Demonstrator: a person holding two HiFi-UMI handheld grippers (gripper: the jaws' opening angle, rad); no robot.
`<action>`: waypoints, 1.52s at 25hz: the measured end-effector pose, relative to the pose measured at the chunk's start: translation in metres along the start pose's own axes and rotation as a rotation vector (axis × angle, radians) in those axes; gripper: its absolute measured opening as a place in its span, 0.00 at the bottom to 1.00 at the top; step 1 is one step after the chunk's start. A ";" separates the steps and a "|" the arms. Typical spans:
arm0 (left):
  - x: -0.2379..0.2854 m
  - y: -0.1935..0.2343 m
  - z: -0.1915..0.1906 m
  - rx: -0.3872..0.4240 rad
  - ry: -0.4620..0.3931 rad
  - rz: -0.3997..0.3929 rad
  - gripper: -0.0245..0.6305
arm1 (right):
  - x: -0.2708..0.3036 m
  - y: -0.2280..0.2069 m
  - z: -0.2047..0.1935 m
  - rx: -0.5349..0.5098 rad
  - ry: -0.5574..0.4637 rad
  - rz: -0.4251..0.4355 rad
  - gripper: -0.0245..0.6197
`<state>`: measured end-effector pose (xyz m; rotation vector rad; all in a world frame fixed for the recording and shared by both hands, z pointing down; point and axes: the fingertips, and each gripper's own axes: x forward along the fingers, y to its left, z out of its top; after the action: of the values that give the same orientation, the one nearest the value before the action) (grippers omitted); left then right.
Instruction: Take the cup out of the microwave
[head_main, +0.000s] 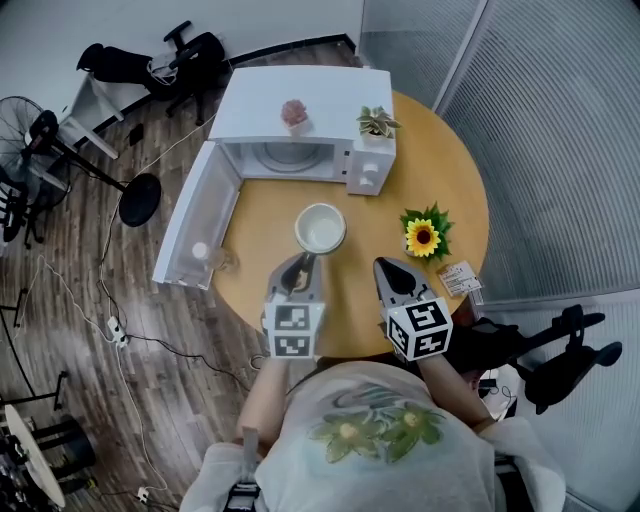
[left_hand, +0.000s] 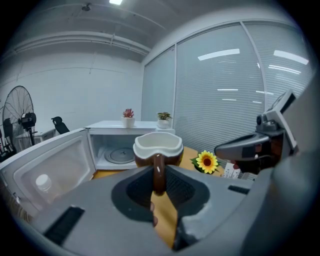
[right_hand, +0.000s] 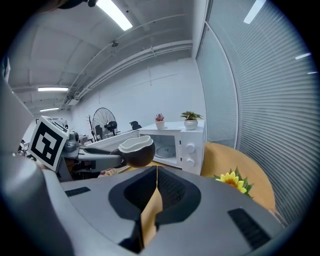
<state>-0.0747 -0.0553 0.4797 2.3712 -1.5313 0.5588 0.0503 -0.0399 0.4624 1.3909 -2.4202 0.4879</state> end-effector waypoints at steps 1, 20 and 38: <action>0.002 -0.002 -0.001 0.004 0.003 -0.007 0.12 | -0.001 -0.002 -0.001 0.003 0.001 -0.005 0.07; 0.047 -0.038 -0.023 0.062 0.081 -0.110 0.12 | -0.010 -0.034 -0.014 0.062 0.012 -0.085 0.07; 0.094 -0.059 -0.062 0.113 0.186 -0.164 0.12 | -0.007 -0.055 -0.026 0.088 0.049 -0.114 0.07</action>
<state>0.0029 -0.0812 0.5766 2.4199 -1.2434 0.8205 0.1046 -0.0492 0.4900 1.5244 -2.2911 0.5998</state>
